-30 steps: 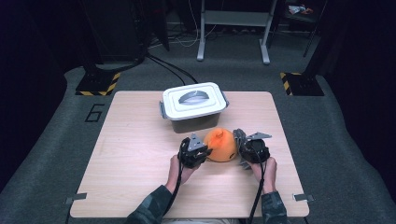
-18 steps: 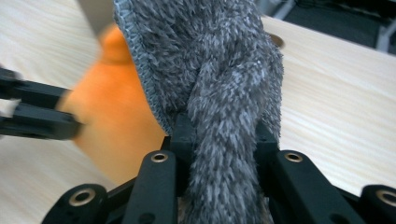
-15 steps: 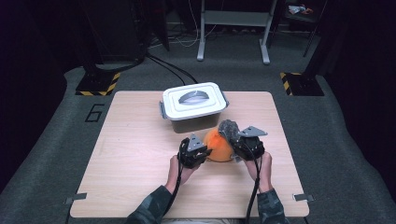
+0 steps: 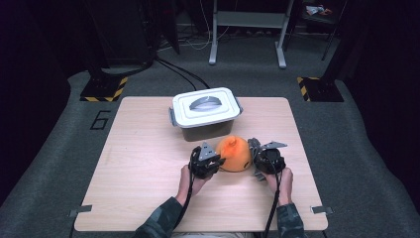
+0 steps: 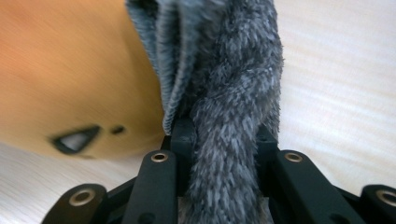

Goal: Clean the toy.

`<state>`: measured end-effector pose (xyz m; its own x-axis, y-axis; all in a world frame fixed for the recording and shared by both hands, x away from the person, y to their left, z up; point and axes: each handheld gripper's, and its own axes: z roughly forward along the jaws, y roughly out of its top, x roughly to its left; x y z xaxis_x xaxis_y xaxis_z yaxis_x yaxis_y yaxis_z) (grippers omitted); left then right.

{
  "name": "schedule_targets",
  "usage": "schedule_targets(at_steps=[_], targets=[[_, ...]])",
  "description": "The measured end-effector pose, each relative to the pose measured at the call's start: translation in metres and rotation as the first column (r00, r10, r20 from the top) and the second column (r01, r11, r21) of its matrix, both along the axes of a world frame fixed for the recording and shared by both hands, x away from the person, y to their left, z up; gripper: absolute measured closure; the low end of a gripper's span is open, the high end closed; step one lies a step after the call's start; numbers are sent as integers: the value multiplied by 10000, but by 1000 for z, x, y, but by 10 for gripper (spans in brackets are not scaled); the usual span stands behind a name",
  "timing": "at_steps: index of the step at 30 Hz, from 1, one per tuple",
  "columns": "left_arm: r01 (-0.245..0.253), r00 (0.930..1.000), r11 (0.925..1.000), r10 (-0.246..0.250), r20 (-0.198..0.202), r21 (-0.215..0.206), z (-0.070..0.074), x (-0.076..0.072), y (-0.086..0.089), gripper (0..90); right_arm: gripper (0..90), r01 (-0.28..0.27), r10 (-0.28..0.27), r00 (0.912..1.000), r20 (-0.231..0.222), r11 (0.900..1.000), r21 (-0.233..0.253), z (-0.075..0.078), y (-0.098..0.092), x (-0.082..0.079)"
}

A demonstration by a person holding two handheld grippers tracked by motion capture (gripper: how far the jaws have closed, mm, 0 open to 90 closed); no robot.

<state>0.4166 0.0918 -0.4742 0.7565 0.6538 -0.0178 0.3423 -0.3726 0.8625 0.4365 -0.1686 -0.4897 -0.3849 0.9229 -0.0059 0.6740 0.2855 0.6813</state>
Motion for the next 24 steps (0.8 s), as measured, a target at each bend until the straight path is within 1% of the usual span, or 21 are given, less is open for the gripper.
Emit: schedule_targets(at_steps=[1, 2, 4, 5, 6, 7, 9, 10, 11, 12, 14, 16, 18, 19, 20, 23, 24], targets=[[10, 10000, 10000, -10, -8, -2, 0, 0, 0, 770, 701, 20, -20, 10000, -62, 10000, 20, -1, -2, 1], [-21, 10000, 10000, 21, 19, 2, 0, 0, 0, 769, 700, 111, -108, 9998, -166, 9998, 161, 0, -2, 0], [-8, 10000, 10000, 8, -15, 0, 0, 1, 1, 767, 699, 136, -139, 9997, 183, 9998, 141, 7, -5, -2], [2, 10000, 10000, -2, -14, 9, 0, 1, 1, 767, 699, 278, -287, 9986, 440, 9994, 210, 12, -4, -4], [4, 10000, 10000, -4, -11, 10, 0, 0, 1, 765, 699, 69, -88, 9971, 761, 9996, 260, 19, -5, -6], [-27, 10000, 10000, 27, 17, 6, 0, 0, 1, 765, 699, 54, -96, 9950, 997, 9991, 420, 24, -4, -9], [-61, 10000, 10000, 61, 9, -28, 0, 0, 0, 764, 699, -242, 125, 9842, 1765, 9977, 639, 39, 1, -16], [-43, 10000, 10000, 43, -30, -45, 0, 0, 0, 762, 699, -314, 151, 9809, 1938, 9962, 813, 44, 5, -18], [-27, 10000, 10000, 27, 29, 8, 0, 0, 0, 760, 699, -479, 303, 9792, 2005, 9953, 836, 46, 7, -18], [-43, 10000, 10000, 43, 2, -9, 0, 0, 0, 757, 700, -681, 530, 9802, 1906, 9949, 739, 46, 12, -17], [12, 10000, 9999, -12, -36, 105, 0, 1, 0, 743, 707, -776, 674, 9820, 1767, 9957, 513, 39, 17, -11], [96, 9999, 9999, -96, -32, 138, 0, 1, 0, 721, 718, -719, 576, 9835, 1713, 9943, 785, 31, 16, -8], [104, 9999, 9998, -103, -35, 166, 0, 2, 0, 685, 724, -718, 573, 9850, 1630, 9938, 844, 28, 15, -7], [156, 9998, 9997, -155, -87, 180, 0, 3, 0, 663, 727, -736, 596, 9855, 1586, 9937, 840, 28, 15, -7], [135, 9999, 9997, -134, -92, 178, 0, 3, 0, 639, 728, -748, 635, 9851, 1597, 9950, 658, 28, 16, -7], [73, 9998, 10000, -72, -197, 33, 0, 3, 2, 552, 729, -773, 669, 9852, 1579, 9952, 607, 28, 18, -6], [8, 9997, 10000, -9, -238, -51, -1, 3, 2, 507, 729, -758, 645, 9846, 1623, 9950, 648, 27, 18, -6]])
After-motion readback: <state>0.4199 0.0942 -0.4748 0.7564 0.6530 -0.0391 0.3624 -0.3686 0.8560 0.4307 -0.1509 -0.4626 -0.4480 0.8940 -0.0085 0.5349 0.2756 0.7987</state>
